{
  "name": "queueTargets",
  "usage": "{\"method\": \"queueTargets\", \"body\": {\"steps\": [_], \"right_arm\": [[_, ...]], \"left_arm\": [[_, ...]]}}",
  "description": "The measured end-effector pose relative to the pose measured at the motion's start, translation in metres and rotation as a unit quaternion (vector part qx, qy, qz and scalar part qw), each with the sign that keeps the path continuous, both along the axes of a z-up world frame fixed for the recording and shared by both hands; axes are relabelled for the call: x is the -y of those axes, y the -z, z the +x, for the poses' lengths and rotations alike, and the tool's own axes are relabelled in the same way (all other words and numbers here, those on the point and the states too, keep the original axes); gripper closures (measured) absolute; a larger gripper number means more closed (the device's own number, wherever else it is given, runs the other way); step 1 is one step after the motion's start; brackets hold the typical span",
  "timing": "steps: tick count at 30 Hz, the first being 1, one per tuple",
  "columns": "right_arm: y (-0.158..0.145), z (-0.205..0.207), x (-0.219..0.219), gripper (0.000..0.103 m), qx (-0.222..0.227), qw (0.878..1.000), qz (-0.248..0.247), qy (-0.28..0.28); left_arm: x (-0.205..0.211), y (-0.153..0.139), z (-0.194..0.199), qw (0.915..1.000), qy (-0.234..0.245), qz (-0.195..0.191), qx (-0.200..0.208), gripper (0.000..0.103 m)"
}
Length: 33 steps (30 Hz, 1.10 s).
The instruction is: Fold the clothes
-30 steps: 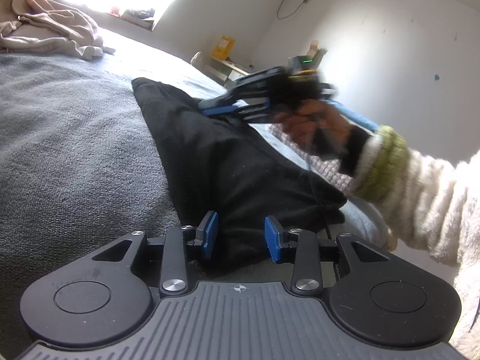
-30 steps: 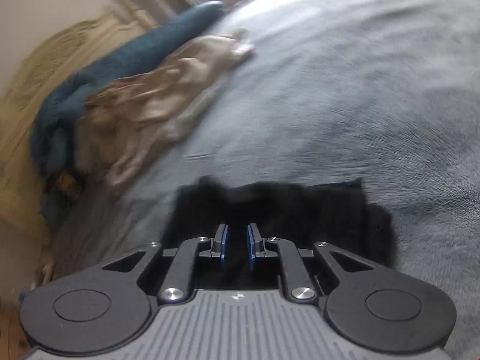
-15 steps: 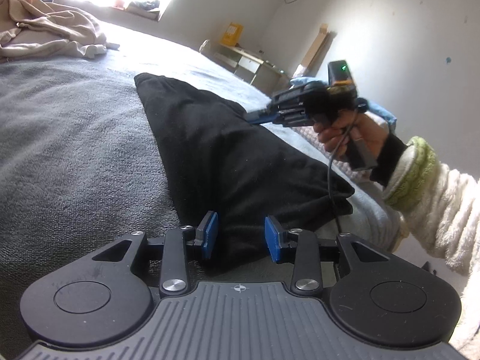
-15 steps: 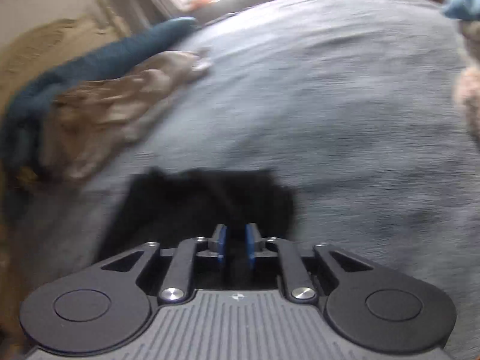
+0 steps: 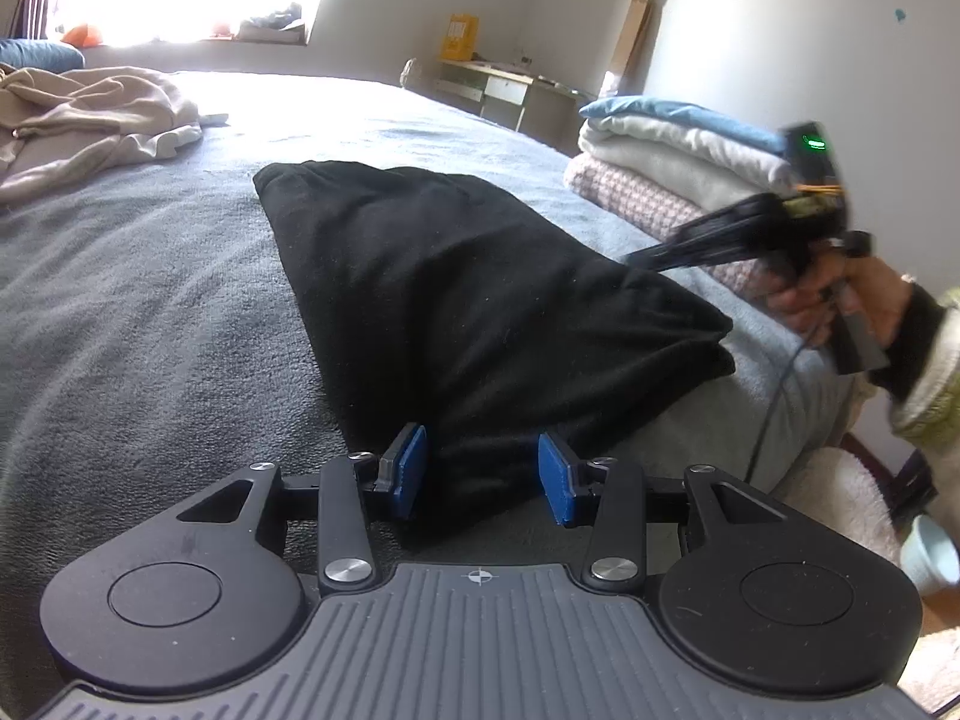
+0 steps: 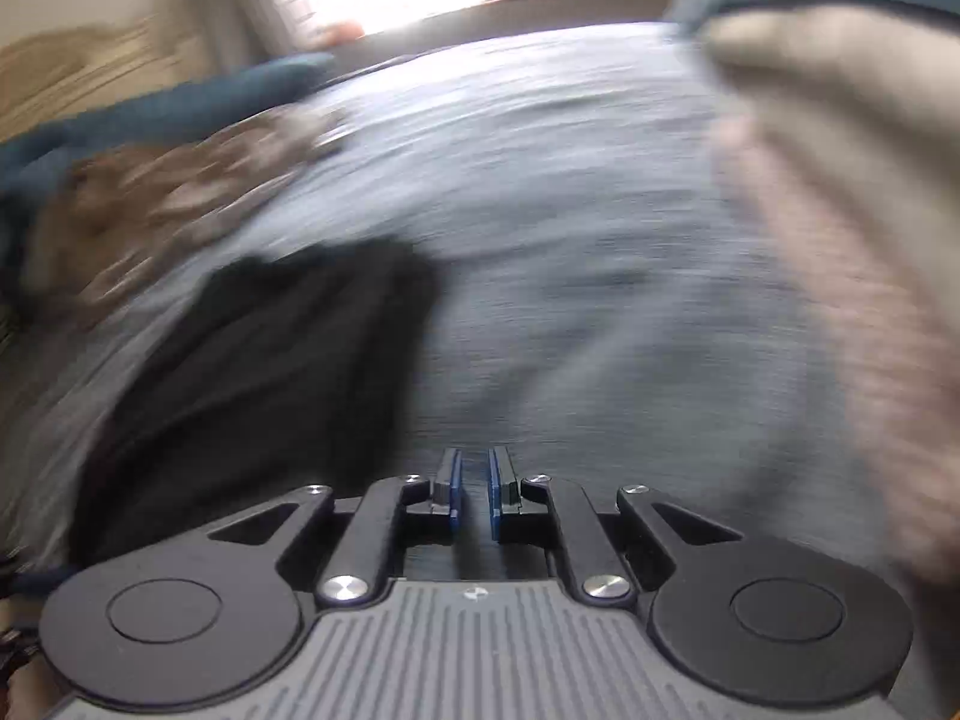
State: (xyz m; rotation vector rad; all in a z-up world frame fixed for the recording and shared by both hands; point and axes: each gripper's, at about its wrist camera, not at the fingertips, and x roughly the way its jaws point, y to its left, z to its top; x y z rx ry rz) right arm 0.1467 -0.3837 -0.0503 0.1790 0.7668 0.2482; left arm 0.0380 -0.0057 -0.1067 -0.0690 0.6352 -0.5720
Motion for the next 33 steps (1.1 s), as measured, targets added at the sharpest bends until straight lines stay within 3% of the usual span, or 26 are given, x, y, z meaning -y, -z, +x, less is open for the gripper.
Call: {"method": "queueTargets", "body": {"steps": [5, 9, 11, 12, 17, 20, 24, 27, 30, 33], "right_arm": [[-0.021, -0.050, -0.024, 0.092, 0.055, 0.993, 0.060, -0.086], [-0.019, -0.068, -0.024, 0.094, 0.068, 0.992, 0.068, -0.078], [-0.018, -0.077, -0.023, 0.103, 0.075, 0.992, 0.072, -0.074], [-0.017, -0.081, -0.023, 0.095, 0.079, 0.992, 0.074, -0.072], [-0.015, -0.103, -0.023, 0.094, 0.095, 0.990, 0.085, -0.062], [-0.013, -0.117, -0.022, 0.094, 0.105, 0.989, 0.091, -0.056], [-0.008, -0.119, -0.087, 0.094, 0.158, 0.980, -0.012, -0.118], [0.023, -0.132, -0.101, 0.094, 0.133, 0.979, -0.073, -0.137], [0.037, -0.158, -0.090, 0.095, 0.119, 0.978, -0.096, -0.143], [0.017, -0.168, -0.085, 0.094, 0.123, 0.977, -0.102, -0.142]], "left_arm": [[0.012, -0.013, -0.008, 0.9987, -0.005, 0.038, 0.034, 0.050], [0.017, -0.010, -0.008, 0.9985, -0.006, 0.046, 0.028, 0.049], [0.015, -0.005, -0.009, 0.9987, -0.007, 0.047, 0.021, 0.049], [0.013, -0.006, -0.010, 0.9988, -0.009, 0.045, 0.020, 0.049], [0.004, -0.024, -0.017, 0.9987, -0.015, 0.023, 0.044, 0.049], [0.017, -0.035, -0.012, 0.9981, 0.006, 0.014, 0.060, 0.049], [0.051, -0.025, -0.005, 0.9961, 0.051, 0.030, 0.065, 0.049], [0.061, -0.003, -0.009, 0.9966, 0.065, 0.041, 0.031, 0.049], [0.056, 0.004, -0.029, 0.9954, 0.068, 0.057, 0.036, 0.049], [0.049, -0.011, -0.035, 0.9954, 0.072, 0.049, 0.040, 0.049]]}}
